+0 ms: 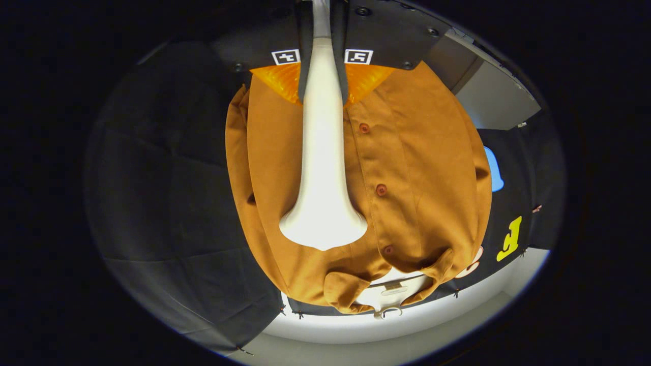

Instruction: Iron the clothes twice with a garment steamer, once on the left side and once on the right side.

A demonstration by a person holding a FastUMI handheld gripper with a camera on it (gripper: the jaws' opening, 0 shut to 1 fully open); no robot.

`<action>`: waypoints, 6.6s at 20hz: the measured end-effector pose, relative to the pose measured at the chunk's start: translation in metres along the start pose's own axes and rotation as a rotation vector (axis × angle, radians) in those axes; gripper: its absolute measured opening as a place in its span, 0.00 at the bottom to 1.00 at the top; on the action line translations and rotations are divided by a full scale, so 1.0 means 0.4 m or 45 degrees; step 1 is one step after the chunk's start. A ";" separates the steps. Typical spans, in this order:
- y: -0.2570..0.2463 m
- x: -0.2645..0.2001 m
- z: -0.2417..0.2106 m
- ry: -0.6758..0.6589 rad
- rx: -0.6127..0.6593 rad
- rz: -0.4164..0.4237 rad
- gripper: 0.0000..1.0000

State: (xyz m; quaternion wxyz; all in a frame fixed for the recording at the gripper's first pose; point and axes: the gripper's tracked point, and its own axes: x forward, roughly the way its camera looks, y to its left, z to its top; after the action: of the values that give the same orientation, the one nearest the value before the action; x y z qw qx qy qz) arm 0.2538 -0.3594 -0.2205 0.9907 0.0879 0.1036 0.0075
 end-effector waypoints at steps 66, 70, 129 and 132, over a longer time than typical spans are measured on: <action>0.498 -0.391 0.097 0.043 -0.059 0.015 0.17; 0.595 -0.410 0.146 0.006 -0.073 0.042 0.17; 0.893 -0.546 0.203 -0.110 -0.176 0.036 0.17; 0.894 -0.542 0.202 -0.111 -0.179 0.036 0.16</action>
State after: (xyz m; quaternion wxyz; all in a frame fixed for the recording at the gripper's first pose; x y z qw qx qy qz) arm 0.0595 -0.0286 -0.0358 0.9978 0.0198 0.0583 0.0249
